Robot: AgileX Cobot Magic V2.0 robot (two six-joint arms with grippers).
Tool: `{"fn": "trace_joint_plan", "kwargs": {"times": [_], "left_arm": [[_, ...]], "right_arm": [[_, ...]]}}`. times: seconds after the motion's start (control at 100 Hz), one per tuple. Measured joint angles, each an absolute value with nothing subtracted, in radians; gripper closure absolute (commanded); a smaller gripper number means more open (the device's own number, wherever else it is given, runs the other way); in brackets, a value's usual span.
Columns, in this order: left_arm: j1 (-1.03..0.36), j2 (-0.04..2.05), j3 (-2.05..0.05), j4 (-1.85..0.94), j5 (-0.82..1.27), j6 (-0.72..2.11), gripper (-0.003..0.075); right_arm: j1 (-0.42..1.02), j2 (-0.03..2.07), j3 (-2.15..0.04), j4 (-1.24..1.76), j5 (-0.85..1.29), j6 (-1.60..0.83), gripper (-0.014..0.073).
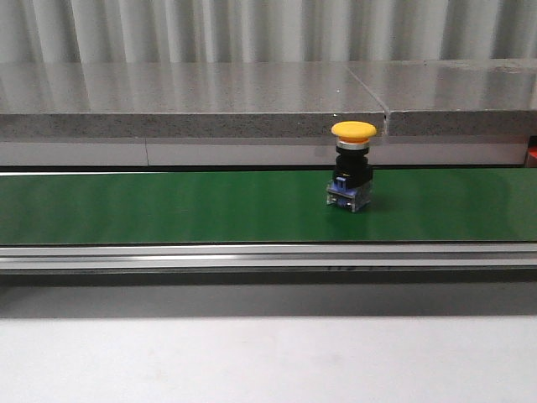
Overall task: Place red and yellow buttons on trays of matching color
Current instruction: 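Lower the right gripper onto the yellow button on the belt and grasp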
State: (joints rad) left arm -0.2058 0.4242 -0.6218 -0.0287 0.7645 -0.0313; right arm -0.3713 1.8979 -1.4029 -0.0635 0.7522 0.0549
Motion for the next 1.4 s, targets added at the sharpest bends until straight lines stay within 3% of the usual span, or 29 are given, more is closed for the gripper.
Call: {"fn": "trace_joint_plan", "kwargs": {"times": [0.27, 0.6, 1.07, 1.4], "left_arm": [[-0.206, 0.424, -0.622, -0.029, 0.764, -0.031, 0.0741], [-0.206, 0.424, -0.622, -0.029, 0.764, -0.031, 0.0741], [-0.206, 0.424, -0.622, -0.029, 0.764, -0.031, 0.0741], [-0.206, 0.424, -0.622, -0.029, 0.764, -0.031, 0.0741]], "right_arm": [[-0.373, 1.866, -1.401, -0.060, 0.745, 0.055, 0.0074], [-0.362, 1.627, -1.271, -0.044, 0.732, 0.055, 0.0074], [-0.207, 1.286, -1.094, 0.017, 0.827, 0.055, 0.0074], [-0.051, 1.213, -1.088, 0.083, 0.945, 0.024, 0.0074]]}}
